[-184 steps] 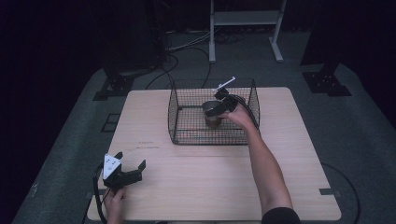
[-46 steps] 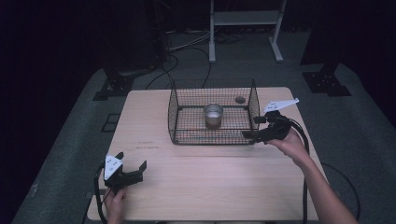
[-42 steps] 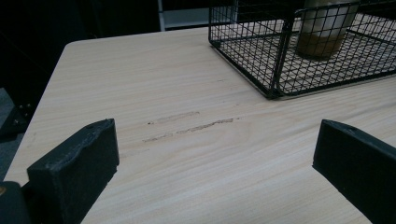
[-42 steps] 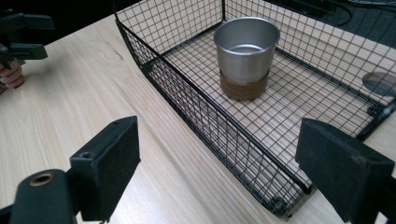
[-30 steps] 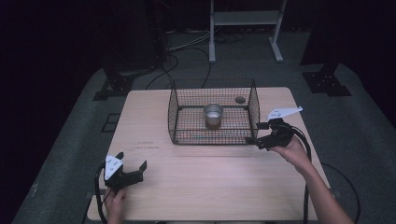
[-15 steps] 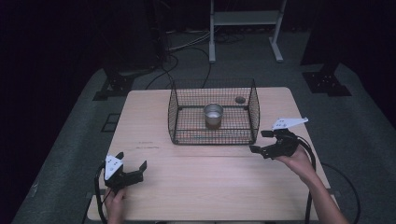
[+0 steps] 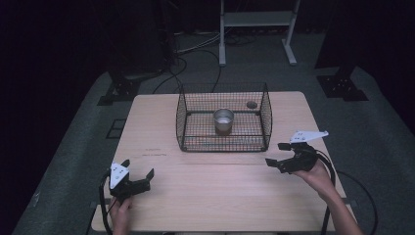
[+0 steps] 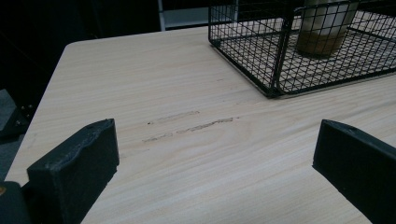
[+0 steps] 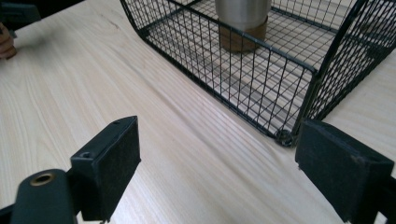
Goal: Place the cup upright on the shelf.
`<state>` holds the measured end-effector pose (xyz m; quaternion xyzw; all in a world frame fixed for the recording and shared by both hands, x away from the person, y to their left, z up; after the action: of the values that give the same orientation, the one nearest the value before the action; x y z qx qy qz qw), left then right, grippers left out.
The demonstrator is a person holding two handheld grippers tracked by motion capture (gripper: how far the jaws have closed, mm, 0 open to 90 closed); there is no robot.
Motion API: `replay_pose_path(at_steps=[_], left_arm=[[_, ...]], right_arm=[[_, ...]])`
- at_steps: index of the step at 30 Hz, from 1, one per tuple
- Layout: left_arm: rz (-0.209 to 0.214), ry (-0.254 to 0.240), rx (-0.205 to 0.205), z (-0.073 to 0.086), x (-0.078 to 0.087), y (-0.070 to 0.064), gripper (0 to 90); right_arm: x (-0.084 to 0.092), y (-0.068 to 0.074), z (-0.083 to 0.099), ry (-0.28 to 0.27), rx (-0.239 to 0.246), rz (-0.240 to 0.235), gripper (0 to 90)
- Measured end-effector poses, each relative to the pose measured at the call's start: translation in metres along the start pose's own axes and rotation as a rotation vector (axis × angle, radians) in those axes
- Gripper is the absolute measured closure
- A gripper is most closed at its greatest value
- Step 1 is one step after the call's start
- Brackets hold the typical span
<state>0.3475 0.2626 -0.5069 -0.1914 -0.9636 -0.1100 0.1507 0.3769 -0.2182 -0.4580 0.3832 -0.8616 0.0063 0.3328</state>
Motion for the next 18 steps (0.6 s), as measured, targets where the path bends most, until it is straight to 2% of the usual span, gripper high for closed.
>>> replay_pose_path(at_steps=[18], left_arm=[[-0.001, 0.000, 0.000, 0.000, 0.000, 0.000, 0.0]], right_arm=[[0.001, 0.001, 0.024, 0.012, -0.005, 0.012, 13.3]])
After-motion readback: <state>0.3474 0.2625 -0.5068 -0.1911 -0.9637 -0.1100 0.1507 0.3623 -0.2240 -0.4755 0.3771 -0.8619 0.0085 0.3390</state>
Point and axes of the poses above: each handheld gripper's, and its own axes: x roughly backward along the jaws, z roughly out of its underside, y roughly to its left, the point moved 7 cm from there along -x, roughly forward along the jaws, and after that the axes turned 7 degrees about -x, right-handed, at the moved point
